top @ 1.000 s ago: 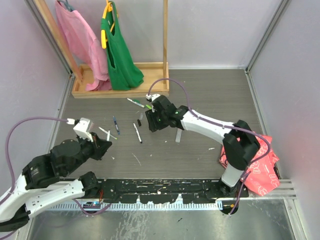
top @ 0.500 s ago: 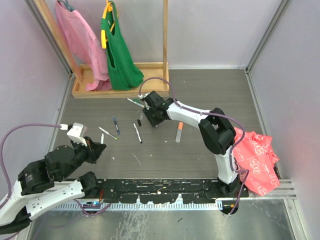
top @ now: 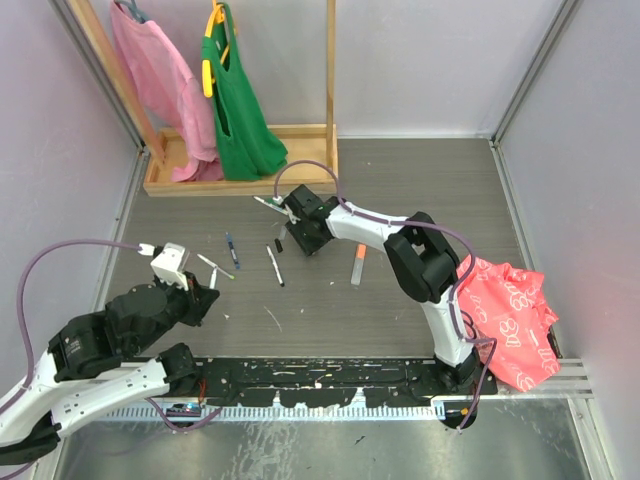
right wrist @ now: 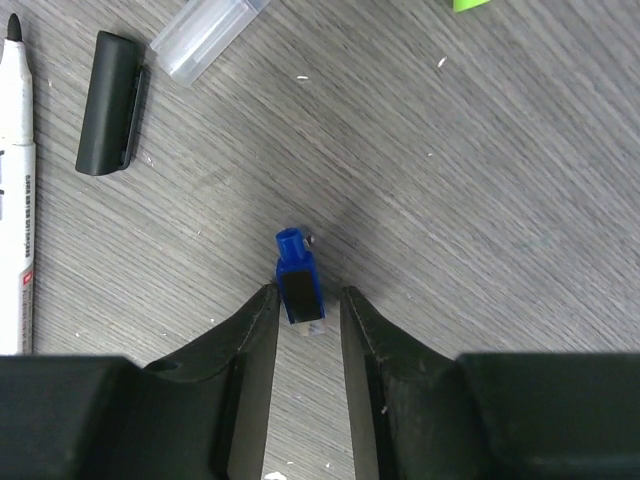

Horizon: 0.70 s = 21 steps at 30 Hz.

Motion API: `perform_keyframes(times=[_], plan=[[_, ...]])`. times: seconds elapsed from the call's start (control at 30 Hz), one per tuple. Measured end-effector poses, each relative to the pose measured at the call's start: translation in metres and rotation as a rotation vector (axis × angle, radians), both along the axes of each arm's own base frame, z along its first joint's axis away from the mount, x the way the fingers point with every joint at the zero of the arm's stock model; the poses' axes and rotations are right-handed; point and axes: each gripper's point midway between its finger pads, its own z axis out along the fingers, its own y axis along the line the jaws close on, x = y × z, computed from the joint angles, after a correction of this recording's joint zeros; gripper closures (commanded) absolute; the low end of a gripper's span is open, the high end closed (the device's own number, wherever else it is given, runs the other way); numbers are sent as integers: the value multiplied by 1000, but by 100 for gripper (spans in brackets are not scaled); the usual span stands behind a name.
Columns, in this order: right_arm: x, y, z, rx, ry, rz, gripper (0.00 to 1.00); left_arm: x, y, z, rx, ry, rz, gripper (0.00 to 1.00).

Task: Insert the pens into the pen caps
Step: Pick up the pen cap from the center of the board.

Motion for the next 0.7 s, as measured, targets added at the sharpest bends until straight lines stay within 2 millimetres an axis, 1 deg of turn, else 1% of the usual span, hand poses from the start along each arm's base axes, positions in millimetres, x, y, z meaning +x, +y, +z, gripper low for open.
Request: perform_keyframes(times=[0.17, 0.27, 0.37, 0.53, 0.6, 0.7], plan=[[1, 1, -1, -6, -1, 11, 70, 0, 0, 0, -2, -2, 1, 100], [2, 0, -1, -9, -3, 16, 78, 0, 0, 0, -1, -1, 0, 100], [2, -1, -1, -13, -5, 25, 83, 0, 0, 0, 0, 0, 0, 100], [1, 0, 0, -14, -7, 49, 86, 1, -1, -2, 11, 5, 0, 100], [-4, -1, 0, -8, 1, 77, 85, 1, -2, -2, 14, 8, 0, 100], [-23, -8, 1, 6, 35, 138, 85, 1, -2, -3, 18, 10, 0, 100]])
